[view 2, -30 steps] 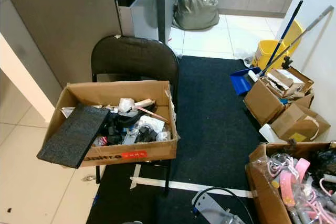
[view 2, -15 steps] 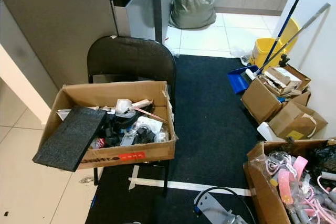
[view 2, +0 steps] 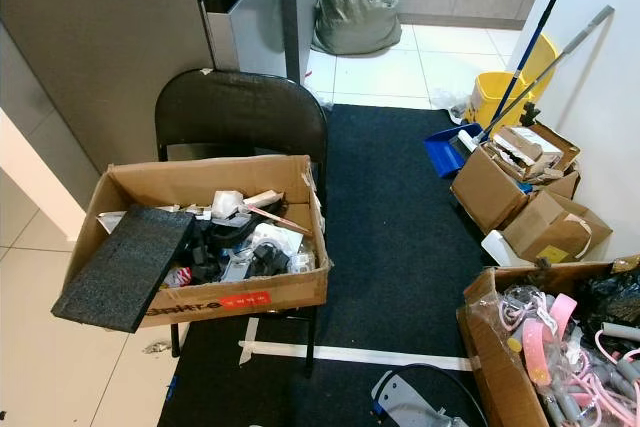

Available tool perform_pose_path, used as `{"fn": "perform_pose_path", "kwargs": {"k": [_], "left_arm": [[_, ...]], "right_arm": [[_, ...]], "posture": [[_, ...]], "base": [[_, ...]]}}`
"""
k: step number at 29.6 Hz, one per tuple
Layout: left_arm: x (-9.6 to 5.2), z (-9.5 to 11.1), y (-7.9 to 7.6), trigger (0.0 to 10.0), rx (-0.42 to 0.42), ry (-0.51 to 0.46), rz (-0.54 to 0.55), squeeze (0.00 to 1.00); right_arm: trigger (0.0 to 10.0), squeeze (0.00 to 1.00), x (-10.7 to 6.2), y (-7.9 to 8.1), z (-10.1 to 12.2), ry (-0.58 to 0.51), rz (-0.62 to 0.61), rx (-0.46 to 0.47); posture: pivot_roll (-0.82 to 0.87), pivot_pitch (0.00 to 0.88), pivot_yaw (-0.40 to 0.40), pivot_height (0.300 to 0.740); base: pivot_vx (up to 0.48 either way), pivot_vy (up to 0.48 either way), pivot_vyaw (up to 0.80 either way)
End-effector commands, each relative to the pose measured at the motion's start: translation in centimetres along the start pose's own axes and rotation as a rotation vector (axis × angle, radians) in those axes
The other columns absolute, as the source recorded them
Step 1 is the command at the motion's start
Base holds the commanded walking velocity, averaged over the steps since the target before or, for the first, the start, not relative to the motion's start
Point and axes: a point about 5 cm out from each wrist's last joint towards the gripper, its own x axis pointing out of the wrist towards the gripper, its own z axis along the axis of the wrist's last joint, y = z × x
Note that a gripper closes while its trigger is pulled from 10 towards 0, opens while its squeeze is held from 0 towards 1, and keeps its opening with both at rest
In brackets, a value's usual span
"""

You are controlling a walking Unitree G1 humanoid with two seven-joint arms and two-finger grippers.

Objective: Picking trash to rubbish bin

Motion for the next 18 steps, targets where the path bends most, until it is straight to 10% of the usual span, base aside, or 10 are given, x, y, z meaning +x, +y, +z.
{"fn": "perform_pose_path", "kwargs": {"k": [1, 18], "left_arm": [[0.0, -0.3, 0.2, 10.0, 0.004, 0.01, 0.007, 0.0], [0.0, 1.8, 0.5, 10.0, 0.032, -0.024, 0.018, 0.0]], "right_arm": [[10.0, 0.0, 0.1, 0.3, -0.4, 0.014, 0.017, -0.004], [10.0, 0.0, 0.0, 0.2, 0.2, 0.014, 0.022, -0.032]], "posture": [[0.11, 0.063, -0.029, 0.74], [0.1, 0.036, -0.027, 0.74]], "base": [[0.0, 0.0, 0.0], [0.0, 0.0, 0.0]]}}
